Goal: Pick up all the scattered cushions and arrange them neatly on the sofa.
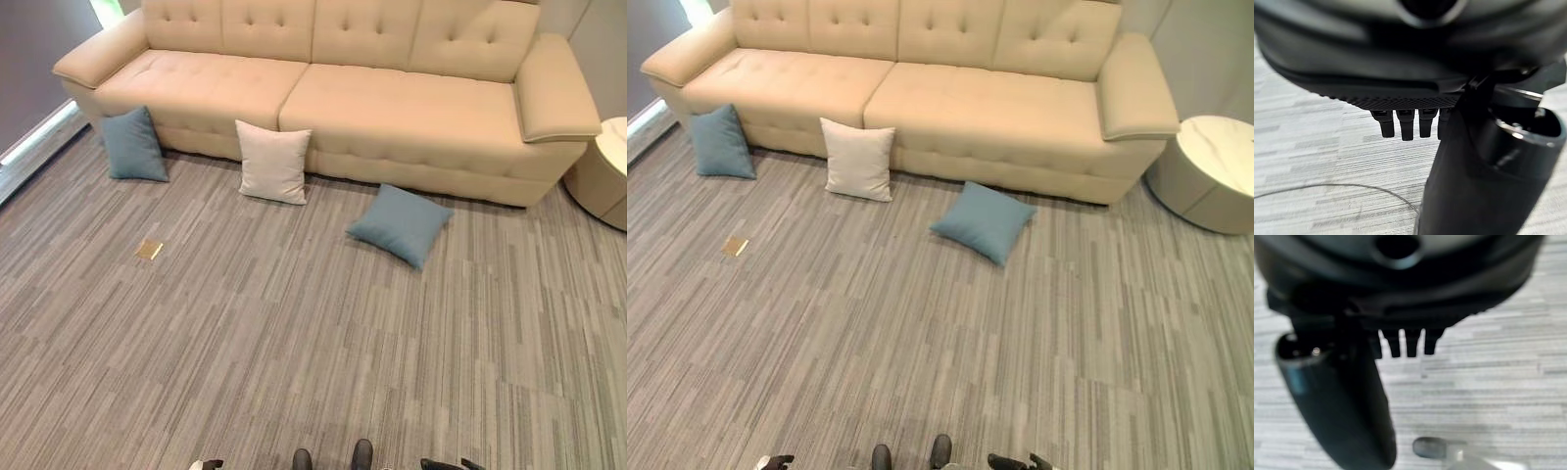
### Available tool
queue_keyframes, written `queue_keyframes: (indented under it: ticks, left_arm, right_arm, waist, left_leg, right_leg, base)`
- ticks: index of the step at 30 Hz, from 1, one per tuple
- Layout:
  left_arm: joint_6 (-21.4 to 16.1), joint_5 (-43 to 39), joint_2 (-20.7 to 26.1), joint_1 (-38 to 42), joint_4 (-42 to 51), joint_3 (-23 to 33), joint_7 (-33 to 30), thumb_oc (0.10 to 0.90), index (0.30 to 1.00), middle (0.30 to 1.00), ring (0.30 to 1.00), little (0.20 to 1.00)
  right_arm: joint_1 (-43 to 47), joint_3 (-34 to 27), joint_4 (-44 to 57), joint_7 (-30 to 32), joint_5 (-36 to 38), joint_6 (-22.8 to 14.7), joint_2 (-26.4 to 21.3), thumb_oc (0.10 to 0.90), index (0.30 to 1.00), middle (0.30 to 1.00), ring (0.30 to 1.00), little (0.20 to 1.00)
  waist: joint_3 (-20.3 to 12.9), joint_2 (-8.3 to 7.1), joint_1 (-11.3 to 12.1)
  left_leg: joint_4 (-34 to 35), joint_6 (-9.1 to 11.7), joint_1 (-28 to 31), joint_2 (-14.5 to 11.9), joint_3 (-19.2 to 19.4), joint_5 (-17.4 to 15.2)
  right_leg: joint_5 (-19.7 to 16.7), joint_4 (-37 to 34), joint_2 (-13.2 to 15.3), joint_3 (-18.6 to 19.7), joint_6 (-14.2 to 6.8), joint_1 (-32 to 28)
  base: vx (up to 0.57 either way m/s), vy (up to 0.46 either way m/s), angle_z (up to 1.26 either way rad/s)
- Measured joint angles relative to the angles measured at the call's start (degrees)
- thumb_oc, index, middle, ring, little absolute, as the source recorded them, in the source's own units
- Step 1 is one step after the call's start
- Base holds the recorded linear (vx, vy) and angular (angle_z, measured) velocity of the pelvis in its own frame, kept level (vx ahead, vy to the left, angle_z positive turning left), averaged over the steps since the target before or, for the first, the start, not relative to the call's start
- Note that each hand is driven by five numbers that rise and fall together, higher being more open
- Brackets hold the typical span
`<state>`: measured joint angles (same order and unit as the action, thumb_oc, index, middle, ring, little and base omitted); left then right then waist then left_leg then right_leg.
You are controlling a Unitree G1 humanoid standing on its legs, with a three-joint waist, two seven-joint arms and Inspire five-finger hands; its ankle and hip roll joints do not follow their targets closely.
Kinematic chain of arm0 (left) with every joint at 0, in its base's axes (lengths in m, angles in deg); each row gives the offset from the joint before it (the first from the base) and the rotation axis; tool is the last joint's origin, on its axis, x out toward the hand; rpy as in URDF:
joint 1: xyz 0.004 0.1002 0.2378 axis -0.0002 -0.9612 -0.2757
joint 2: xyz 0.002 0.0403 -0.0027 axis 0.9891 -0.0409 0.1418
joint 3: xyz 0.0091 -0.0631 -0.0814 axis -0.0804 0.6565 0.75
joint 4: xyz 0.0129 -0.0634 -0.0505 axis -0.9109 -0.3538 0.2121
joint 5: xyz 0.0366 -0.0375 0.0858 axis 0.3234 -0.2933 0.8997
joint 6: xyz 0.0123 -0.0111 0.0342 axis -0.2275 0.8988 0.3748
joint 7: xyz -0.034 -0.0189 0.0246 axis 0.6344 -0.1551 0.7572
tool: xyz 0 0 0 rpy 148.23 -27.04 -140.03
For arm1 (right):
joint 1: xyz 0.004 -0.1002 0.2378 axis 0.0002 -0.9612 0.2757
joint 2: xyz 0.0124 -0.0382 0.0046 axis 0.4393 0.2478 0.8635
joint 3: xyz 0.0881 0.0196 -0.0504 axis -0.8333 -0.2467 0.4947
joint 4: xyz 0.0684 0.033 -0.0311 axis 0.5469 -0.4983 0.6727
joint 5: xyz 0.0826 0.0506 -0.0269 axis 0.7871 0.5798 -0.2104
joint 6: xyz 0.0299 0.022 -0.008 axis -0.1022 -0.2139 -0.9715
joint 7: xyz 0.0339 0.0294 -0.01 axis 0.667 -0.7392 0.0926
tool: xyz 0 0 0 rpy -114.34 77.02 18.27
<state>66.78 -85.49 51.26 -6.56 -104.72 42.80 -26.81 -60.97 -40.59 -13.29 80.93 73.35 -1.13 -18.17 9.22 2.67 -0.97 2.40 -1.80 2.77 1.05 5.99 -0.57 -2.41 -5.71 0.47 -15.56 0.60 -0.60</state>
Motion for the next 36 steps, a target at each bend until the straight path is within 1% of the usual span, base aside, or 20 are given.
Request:
queue_keyframes:
  ticks: [3,5,7,9,10,12,13,16,18,21,23,25,26,28,29,31,32,33,34,36]
  left_arm:
    - [0.4,0.3,0.0,1.6,0.7,-1.4,-0.2,0.800,0.900,0.900,0.900,0.900]
    - [0.4,0.3,0.0,2.6,1.2,-1.7,-0.6,0.800,0.900,0.900,0.900,0.900]
    - [0.3,0.2,0.4,3.2,1.3,-1.6,-1.2,0.800,0.900,0.900,0.900,0.900]
    - [0.1,0.9,0.6,4.3,1.4,-1.4,-2.0,0.800,0.900,0.900,0.900,0.900]
    - [-0.1,1.8,1.2,5.1,1.9,-2.0,-2.4,0.800,0.900,0.900,0.900,0.900]
    - [-0.3,2.0,1.5,5.0,2.3,-2.1,-2.5,0.800,0.900,0.900,0.900,0.900]
    - [-0.4,2.5,1.4,5.3,2.4,-2.6,-2.6,0.800,0.900,0.900,0.900,0.900]
    - [-0.4,4.5,1.3,5.1,2.6,-4.0,-2.3,0.800,0.900,0.900,0.900,0.900]
    - [-0.2,6.1,0.9,4.0,2.0,-3.9,-2.2,0.800,0.900,0.900,0.900,0.900]
    - [-0.2,6.5,0.6,2.3,0.7,-3.8,-2.1,0.800,0.900,0.900,0.900,0.900]
    - [-0.1,6.4,0.2,0.4,-0.1,-1.3,-1.8,0.800,0.900,0.900,0.900,0.900]
    - [1.1,6.4,0.0,-2.6,-2.3,-0.6,-1.8,0.800,0.900,0.900,0.900,0.900]
    - [1.1,6.4,0.1,-2.5,-2.2,-0.6,-1.8,0.800,0.900,0.900,0.900,0.900]
    - [1.1,6.4,0.5,-2.3,-1.9,-0.8,-1.8,0.800,0.900,0.900,0.900,0.900]
    - [1.0,6.4,0.9,-1.9,-1.2,-0.9,-1.8,0.800,0.900,0.900,0.900,0.900]
    - [1.0,6.4,1.0,0.6,-0.1,-1.3,-1.8,0.800,0.900,0.900,0.900,0.900]
    - [1.0,6.5,0.9,2.5,0.3,-1.9,-1.9,0.800,0.900,0.900,0.900,0.900]
    - [1.0,6.5,1.0,3.2,0.5,-1.9,-1.9,0.800,0.900,0.900,0.900,0.900]
    - [1.0,6.4,1.0,4.5,1.3,-2.2,-2.1,0.800,0.900,0.900,0.900,0.900]
    - [0.8,6.4,0.8,6.5,2.6,-3.1,-2.5,0.800,0.900,0.900,0.900,0.900]
  right_arm:
    - [0.1,0.9,-0.2,0.1,-1.5,0.0,-0.1,0.800,0.900,0.900,0.900,0.900]
    - [0.2,1.7,-0.7,0.0,-2.5,0.1,0.2,0.800,0.900,0.900,0.900,0.900]
    - [0.1,3.0,-0.7,-0.1,-4.4,0.7,1.1,0.800,0.900,0.900,0.900,0.900]
    - [0.9,3.9,-1.8,-0.1,-5.8,1.1,0.8,0.800,0.900,0.900,0.900,0.900]
    - [1.5,4.6,-2.9,-0.1,-6.7,1.7,0.9,0.800,0.900,0.900,0.900,0.900]
    - [1.6,5.3,-3.0,0.0,-6.9,2.3,0.2,0.800,0.900,0.900,0.900,0.900]
    - [1.8,5.5,-3.0,0.0,-7.5,2.8,-0.8,0.800,0.900,0.900,0.900,0.900]
    - [2.9,5.4,-2.9,-0.1,-8.0,3.0,-2.9,0.800,0.900,0.900,0.900,0.900]
    - [3.0,5.9,-2.8,0.1,-8.5,3.0,-3.9,0.800,0.900,0.900,0.900,0.900]
    - [3.0,5.7,-2.8,0.0,-9.6,2.9,-4.3,0.800,0.900,0.900,0.900,0.900]
    - [1.8,4.9,-3.0,0.0,-10.7,3.0,-4.0,0.800,0.900,0.900,0.900,0.900]
    - [-0.1,5.5,-3.5,0.0,-11.5,2.9,-3.4,0.800,0.900,0.900,0.900,0.900]
    - [-0.1,5.5,-3.7,0.0,-11.7,3.1,-3.0,0.800,0.900,0.900,0.900,0.900]
    - [-0.7,6.0,-4.2,-0.2,-13.0,3.6,-0.9,0.800,0.900,0.900,0.900,0.900]
    - [-0.6,6.3,-4.2,-0.2,-13.6,3.6,0.1,0.800,0.900,0.900,0.900,0.900]
    - [0.3,7.2,-3.3,-0.3,-14.9,3.6,1.1,0.800,0.900,0.900,0.900,0.900]
    - [0.9,7.2,-1.7,0.2,-15.2,3.9,0.9,0.800,0.900,0.900,0.900,0.900]
    - [1.4,7.3,-1.0,0.2,-15.5,4.0,0.7,0.800,0.900,0.900,0.900,0.900]
    - [2.1,8.0,0.3,0.2,-16.0,4.2,-0.6,0.800,0.900,0.900,0.900,0.900]
    - [3.1,9.6,4.4,0.5,-16.4,2.9,-2.8,0.800,0.900,0.900,0.900,0.900]
  waist:
    - [0.6,0.56,-0.3]
    - [1.1,0.38,-0.1]
    - [2.3,-1.74,0.2]
    - [3.2,-1.80,0.2]
    - [4.4,-2.44,0.1]
    - [4.5,-2.65,0.3]
    - [4.6,-2.33,0.3]
    - [5.1,-1.70,1.3]
    - [4.9,-0.30,2.2]
    - [4.7,1.44,4.0]
    - [3.0,1.56,5.2]
    - [-0.7,0.07,4.4]
    - [-0.6,-0.65,4.4]
    - [-1.5,-2.62,4.5]
    - [-2.0,-3.56,4.6]
    - [-2.4,-4.83,5.2]
    - [-1.8,-4.49,4.6]
    - [-1.6,-4.45,4.6]
    - [-0.6,-3.08,4.8]
    - [0.9,-0.56,3.2]
  left_leg:
    - [-0.1,0.2,0.1,-0.3,0.7,-0.1]
    - [-2.4,1.8,-0.1,-0.8,2.3,-1.3]
    - [-11.4,3.8,-2.5,-0.7,3.0,-2.6]
    - [-24.5,5.7,-8.2,-2.1,2.9,-3.7]
    - [-34.8,5.6,-12.5,-3.2,2.2,-3.4]
    - [-39.5,5.4,-16.0,-3.5,1.0,-2.4]
    - [-37.2,4.9,-17.5,-3.1,0.1,-2.9]
    - [-19.7,4.9,-17.7,-0.6,-0.4,-2.2]
    - [-6.6,6.8,-18.1,-0.8,0.9,3.1]
    - [1.7,8.6,-18.5,-2.0,0.7,6.4]
    - [0.5,7.3,-19.2,-1.9,-0.1,6.0]
    - [0.4,-0.6,-16.5,1.1,0.4,11.2]
    - [1.0,-1.1,-15.2,1.9,0.7,11.6]
    - [1.9,-3.6,-12.1,3.2,0.6,11.4]
    - [1.9,-5.0,-11.2,3.9,0.3,10.3]
    - [1.6,-5.9,-10.0,5.1,-0.4,8.5]
    - [-1.5,-6.1,-9.9,4.9,-0.5,5.5]
    - [-1.9,-6.4,-9.0,5.2,-1.4,5.1]
    - [-2.0,-8.0,-5.9,4.6,-3.1,2.3]
    - [-1.9,-7.3,-2.8,2.9,-5.4,0.4]
  right_leg:
    - [0.1,0.0,-0.4,0.7,0.3,0.2]
    - [0.6,0.2,-0.6,2.3,0.9,0.0]
    - [0.6,0.0,0.2,5.0,1.9,-1.1]
    - [1.9,3.6,-0.2,4.4,4.0,-0.2]
    - [3.5,5.6,0.4,5.9,4.4,-0.4]
    - [3.5,5.4,0.3,7.1,5.6,-1.0]
    - [3.7,5.4,0.2,8.4,5.7,-0.8]
    - [3.1,3.8,0.5,11.7,5.6,-1.3]
    - [3.3,0.2,-1.2,13.1,5.0,-4.9]
    - [6.5,0.2,-3.5,15.5,5.3,-8.3]
    - [8.3,0.8,-3.4,17.1,5.3,-9.3]
    - [14.2,5.4,-0.6,17.1,0.9,-10.6]
    - [15.1,7.7,0.2,16.3,-0.6,-10.7]
    - [17.3,19.7,2.3,12.2,-5.3,-7.4]
    - [17.5,26.4,3.2,11.1,-6.3,-5.0]
    - [14.7,39.2,5.9,9.1,-10.0,0.4]
    - [9.9,46.0,6.9,6.4,-10.2,2.2]
    - [7.5,48.8,8.0,5.0,-10.0,3.0]
    - [4.3,57.0,9.4,3.3,-7.9,5.9]
    - [10.9,59.2,10.4,0.2,-4.3,10.7]
  base:
    - [0.09,-0.183,-0.18]
    - [0.06,-0.153,-0.45]
    - [0.09,-0.274,-0.64]
    - [0.08,-0.206,-0.44]
    - [0.15,-0.093,-0.46]
    - [0.23,-0.015,-0.40]
    - [0.39,0.078,-0.36]
    - [0.34,0.058,-0.52]
    - [0.49,0.094,-0.51]
    - [0.47,0.132,-0.49]
    - [0.65,0.260,-0.67]
    - [0.35,0.166,-0.25]
    - [0.27,0.147,0.04]
    - [0.26,0.178,0.07]
    - [0.28,0.229,0.15]
    - [0.41,0.309,0.23]
    - [0.40,0.267,0.35]
    - [0.40,0.228,0.26]
    - [0.24,0.076,0.13]
    - [0.42,0.038,0.22]
